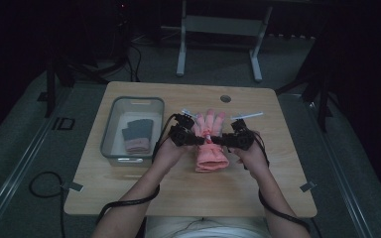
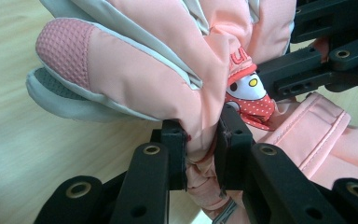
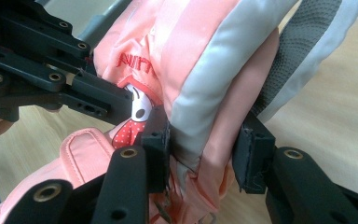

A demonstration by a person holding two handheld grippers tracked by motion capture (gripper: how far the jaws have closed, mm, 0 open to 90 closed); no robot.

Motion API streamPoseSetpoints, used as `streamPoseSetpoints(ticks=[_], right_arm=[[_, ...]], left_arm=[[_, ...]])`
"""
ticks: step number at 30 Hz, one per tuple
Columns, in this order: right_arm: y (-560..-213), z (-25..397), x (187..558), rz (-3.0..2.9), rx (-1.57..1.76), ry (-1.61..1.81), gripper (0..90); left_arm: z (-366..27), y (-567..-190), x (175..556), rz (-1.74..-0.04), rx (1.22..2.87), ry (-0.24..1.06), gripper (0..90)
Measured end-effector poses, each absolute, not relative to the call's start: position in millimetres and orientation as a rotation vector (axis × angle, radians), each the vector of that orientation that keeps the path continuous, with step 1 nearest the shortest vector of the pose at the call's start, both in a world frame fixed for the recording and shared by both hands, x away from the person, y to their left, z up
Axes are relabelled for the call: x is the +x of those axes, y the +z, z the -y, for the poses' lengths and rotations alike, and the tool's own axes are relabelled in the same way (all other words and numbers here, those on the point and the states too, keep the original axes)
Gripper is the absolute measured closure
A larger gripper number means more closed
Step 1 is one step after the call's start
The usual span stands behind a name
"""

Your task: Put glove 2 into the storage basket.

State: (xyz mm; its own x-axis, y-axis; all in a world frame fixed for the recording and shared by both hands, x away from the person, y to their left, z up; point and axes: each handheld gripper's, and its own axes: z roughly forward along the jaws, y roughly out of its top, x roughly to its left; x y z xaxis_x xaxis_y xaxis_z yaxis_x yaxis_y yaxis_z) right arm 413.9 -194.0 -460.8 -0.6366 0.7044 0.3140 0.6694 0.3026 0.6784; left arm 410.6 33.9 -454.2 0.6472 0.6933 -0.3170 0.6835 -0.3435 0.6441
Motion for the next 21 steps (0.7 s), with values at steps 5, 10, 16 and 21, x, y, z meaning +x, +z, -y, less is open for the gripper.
streamPoseSetpoints(ticks=[5, 10, 16, 21], right_arm=[[-440, 171, 422, -2.5, 1.263, 1.329, 62.0], [-423, 146, 427, -2.505, 1.206, 1.346, 62.1], [-411, 123, 433, -2.529, 1.163, 1.365, 62.1], [-399, 100, 439, -2.546, 1.123, 1.391, 62.1]], left_arm=[[-59, -431, 410, -1.087, 2.058, 0.066, 75.9], [-82, -415, 408, -1.117, 2.04, 0.1, 75.8], [-104, -401, 408, -1.143, 2.035, 0.134, 75.8], [-129, -389, 407, -1.164, 2.008, 0.156, 75.8]])
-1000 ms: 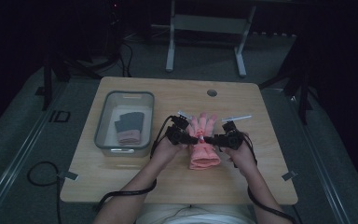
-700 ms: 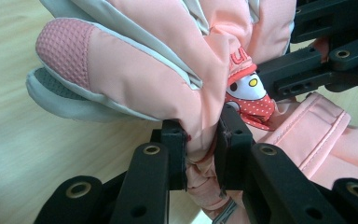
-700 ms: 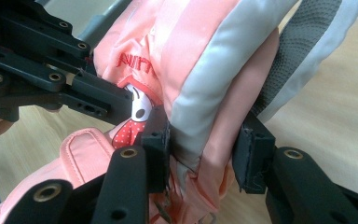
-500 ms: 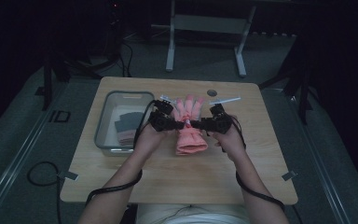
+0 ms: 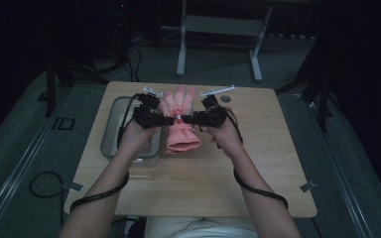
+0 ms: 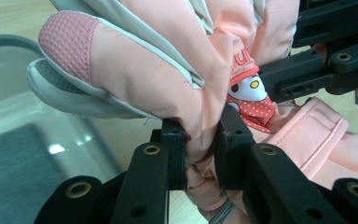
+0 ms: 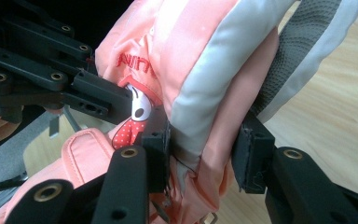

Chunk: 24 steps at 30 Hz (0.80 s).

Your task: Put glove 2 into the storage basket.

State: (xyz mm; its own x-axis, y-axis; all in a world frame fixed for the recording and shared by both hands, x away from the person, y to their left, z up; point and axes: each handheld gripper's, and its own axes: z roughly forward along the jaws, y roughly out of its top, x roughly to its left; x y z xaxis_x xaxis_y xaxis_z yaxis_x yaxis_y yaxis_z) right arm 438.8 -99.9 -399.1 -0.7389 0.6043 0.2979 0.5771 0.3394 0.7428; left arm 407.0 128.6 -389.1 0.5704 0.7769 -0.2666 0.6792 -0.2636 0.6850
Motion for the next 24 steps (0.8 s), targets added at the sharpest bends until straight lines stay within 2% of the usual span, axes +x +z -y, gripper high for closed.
streamPoseSetpoints(ticks=[11, 24], right_arm=[[-388, 40, 448, -2.588, 1.039, 1.416, 62.2], [-396, -23, 473, -2.695, 0.985, 1.367, 62.2]], left_arm=[[-183, -378, 399, -1.261, 1.954, 0.218, 75.8], [-234, -393, 407, -1.402, 1.879, 0.228, 75.8]])
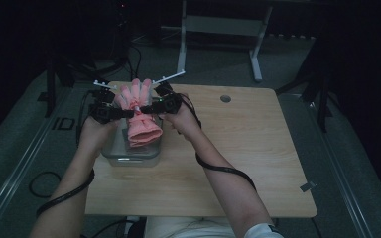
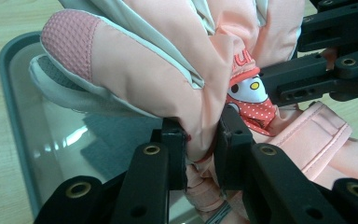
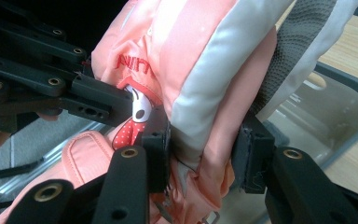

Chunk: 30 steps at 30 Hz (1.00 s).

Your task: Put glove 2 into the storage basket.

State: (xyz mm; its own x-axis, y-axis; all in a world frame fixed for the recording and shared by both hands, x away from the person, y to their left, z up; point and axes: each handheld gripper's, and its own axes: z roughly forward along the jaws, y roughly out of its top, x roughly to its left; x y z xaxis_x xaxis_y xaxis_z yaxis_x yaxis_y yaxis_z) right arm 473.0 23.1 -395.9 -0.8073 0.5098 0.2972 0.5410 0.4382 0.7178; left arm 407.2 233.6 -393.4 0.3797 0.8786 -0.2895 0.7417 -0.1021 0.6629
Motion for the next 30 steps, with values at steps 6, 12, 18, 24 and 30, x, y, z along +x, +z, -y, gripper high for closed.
streamPoseSetpoints(ticks=[6, 12, 18, 24, 30], right_arm=[[-411, -37, 485, 2.648, -0.974, -1.277, 62.2], [-439, -40, 490, 2.657, -1.0, -1.201, 62.3], [-464, -43, 492, 2.633, -1.038, -1.151, 62.3], [-479, -44, 493, 2.607, -1.07, -1.092, 62.1], [-485, -48, 496, 2.616, -1.085, -1.051, 60.1]], left_arm=[[-240, -413, 416, -1.451, 1.859, 0.207, 75.8], [-238, -444, 422, -1.497, 1.868, 0.162, 75.8], [-238, -464, 427, -1.535, 1.894, 0.139, 75.5], [-236, -473, 430, -1.552, 1.945, 0.12, 75.0], [-237, -480, 431, -1.577, 1.942, 0.103, 74.2]])
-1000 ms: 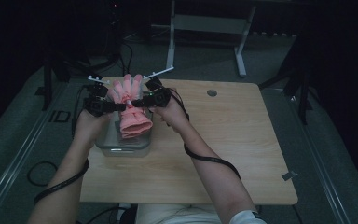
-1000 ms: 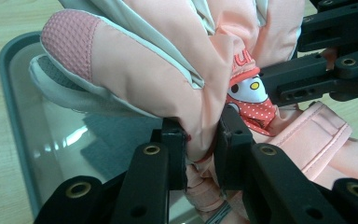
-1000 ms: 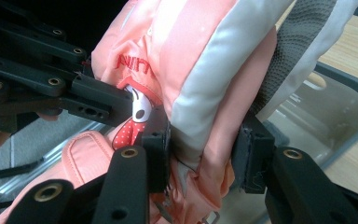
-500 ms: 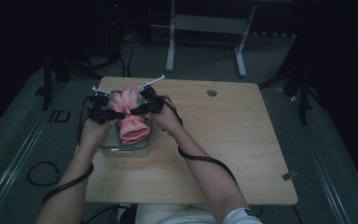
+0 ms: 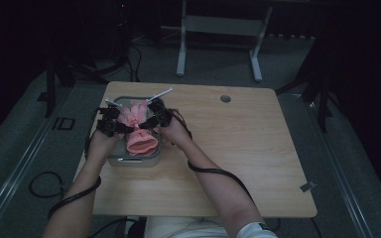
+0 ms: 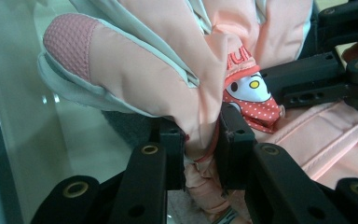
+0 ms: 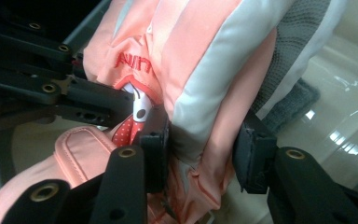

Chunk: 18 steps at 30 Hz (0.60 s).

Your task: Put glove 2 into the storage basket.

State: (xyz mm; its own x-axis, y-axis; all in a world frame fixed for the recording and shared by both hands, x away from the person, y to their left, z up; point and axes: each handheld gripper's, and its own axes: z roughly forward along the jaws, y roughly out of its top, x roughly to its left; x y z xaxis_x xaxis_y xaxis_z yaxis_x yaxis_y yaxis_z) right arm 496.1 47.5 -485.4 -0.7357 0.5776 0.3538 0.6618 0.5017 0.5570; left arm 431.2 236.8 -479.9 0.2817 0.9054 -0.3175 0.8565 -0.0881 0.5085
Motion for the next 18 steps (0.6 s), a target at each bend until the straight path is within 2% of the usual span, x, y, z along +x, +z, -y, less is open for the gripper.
streamPoseSetpoints(ticks=[3, 8, 14, 18], right_arm=[[-485.3, -47.3, 494.8, 2.634, -1.082, -1.022, 60.1], [-486.7, -46.7, 496.2, 2.628, -1.097, -1.004, 57.6], [-488.1, -45.2, 499.8, 2.615, -1.12, -1.03, 51.8], [-486.8, -46.4, 500.9, 2.617, -1.119, -1.038, 50.7]], left_arm=[[-236.8, -483.3, 430.6, -1.575, 1.942, 0.061, 74.3], [-236.4, -483.9, 431.4, -1.582, 1.946, 0.071, 71.2], [-239.1, -484.0, 429.7, -1.613, 1.927, 0.147, 56.0], [-240.4, -482.3, 429.5, -1.625, 1.927, 0.171, 50.5]])
